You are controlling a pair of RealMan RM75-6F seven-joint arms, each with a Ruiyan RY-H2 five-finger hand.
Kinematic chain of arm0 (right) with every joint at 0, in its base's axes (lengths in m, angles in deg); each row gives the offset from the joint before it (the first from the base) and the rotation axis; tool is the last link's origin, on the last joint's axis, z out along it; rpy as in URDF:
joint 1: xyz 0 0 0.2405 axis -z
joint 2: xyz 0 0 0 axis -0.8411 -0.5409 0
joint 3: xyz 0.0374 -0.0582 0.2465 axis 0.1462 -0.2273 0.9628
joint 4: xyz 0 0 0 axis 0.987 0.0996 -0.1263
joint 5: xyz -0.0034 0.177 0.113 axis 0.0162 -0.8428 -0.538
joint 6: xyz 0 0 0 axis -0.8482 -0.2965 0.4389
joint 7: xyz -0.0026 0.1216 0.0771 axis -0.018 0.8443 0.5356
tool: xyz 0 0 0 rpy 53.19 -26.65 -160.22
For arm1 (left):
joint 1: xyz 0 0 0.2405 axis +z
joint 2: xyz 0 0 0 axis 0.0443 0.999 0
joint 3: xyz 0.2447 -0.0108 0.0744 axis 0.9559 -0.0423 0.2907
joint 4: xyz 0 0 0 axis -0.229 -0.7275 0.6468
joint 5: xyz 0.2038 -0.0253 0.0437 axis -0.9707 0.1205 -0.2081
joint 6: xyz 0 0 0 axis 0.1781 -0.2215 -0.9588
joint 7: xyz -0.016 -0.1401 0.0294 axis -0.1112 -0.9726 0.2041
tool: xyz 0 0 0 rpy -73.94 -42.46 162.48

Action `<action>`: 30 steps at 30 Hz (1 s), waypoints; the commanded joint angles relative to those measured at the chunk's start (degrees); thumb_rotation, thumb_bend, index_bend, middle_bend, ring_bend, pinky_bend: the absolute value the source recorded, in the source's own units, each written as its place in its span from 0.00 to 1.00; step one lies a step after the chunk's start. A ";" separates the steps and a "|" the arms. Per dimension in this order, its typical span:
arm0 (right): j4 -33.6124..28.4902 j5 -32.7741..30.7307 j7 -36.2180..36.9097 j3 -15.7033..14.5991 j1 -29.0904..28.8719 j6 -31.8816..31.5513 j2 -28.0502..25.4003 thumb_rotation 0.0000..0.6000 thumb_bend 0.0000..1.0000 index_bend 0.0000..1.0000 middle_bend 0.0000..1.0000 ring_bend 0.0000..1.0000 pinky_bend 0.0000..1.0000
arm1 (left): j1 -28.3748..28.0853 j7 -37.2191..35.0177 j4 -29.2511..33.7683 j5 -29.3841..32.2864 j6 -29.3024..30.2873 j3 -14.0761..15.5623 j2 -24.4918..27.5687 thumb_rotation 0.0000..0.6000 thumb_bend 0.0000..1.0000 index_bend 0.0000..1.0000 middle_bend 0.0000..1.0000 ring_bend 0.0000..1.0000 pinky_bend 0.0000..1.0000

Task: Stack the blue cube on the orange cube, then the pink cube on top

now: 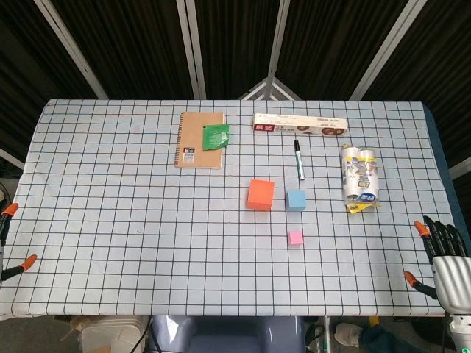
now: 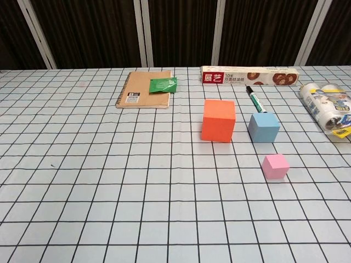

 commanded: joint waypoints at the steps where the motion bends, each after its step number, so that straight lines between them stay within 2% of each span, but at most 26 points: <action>1: 0.02 -0.12 0.06 -0.02 0.01 0.13 -0.03 1.00 0.25 0.00 0.00 0.00 0.00 | -0.04 0.09 -0.01 0.24 -0.25 0.00 0.02 1.00 0.12 0.03 0.00 0.00 0.00; 22: -1.87 -0.51 -2.51 0.40 -0.41 0.65 1.20 1.00 0.25 0.00 0.00 0.00 0.00 | 1.28 -1.30 0.00 -1.18 2.49 0.27 0.38 1.00 0.12 0.04 0.00 0.00 0.00; 26: -5.06 -1.90 -1.00 1.16 -4.04 6.98 0.81 1.00 0.25 0.00 0.00 0.00 0.00 | 0.85 -0.34 0.09 -0.76 1.35 0.35 0.12 1.00 0.12 0.04 0.00 0.00 0.00; 30: -8.55 -4.13 -4.32 3.22 -9.11 14.24 0.15 1.00 0.25 0.00 0.00 0.00 0.00 | 0.66 0.04 0.20 -0.48 1.16 0.12 -0.03 1.00 0.12 0.04 0.00 0.00 0.00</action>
